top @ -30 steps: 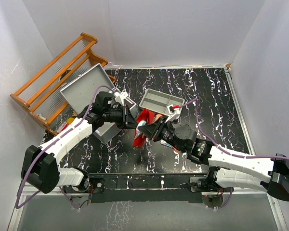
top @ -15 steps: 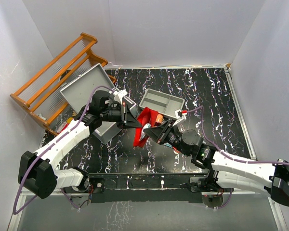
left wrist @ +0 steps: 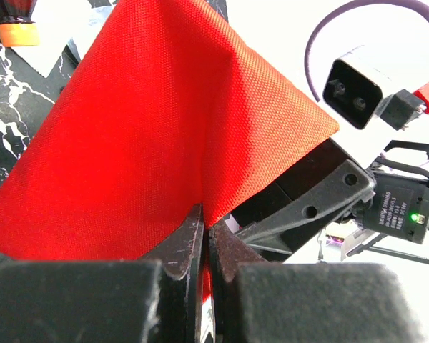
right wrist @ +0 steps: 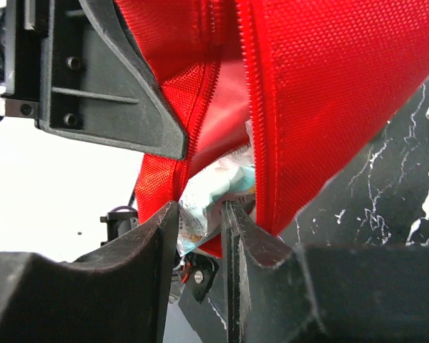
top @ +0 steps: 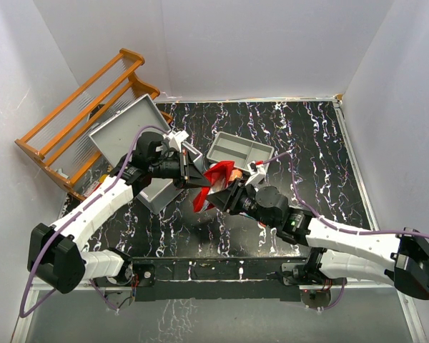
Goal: Organize the medicine kit
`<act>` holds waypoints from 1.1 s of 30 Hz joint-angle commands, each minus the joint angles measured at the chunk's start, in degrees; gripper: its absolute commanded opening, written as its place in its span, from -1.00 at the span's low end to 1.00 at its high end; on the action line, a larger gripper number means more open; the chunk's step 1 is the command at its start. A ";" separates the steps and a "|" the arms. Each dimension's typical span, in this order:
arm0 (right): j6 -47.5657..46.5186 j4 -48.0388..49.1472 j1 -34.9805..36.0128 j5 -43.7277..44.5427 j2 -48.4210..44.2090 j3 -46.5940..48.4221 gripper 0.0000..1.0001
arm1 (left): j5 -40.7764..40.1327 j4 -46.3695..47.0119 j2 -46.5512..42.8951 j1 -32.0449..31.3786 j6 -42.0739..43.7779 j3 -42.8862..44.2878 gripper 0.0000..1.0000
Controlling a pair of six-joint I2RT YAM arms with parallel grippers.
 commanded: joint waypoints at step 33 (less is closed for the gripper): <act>-5.08 -38.43 -0.16 11.55 19.46 26.19 0.09 | -14.35 -18.24 5.06 -0.05 12.33 1.17 -1.00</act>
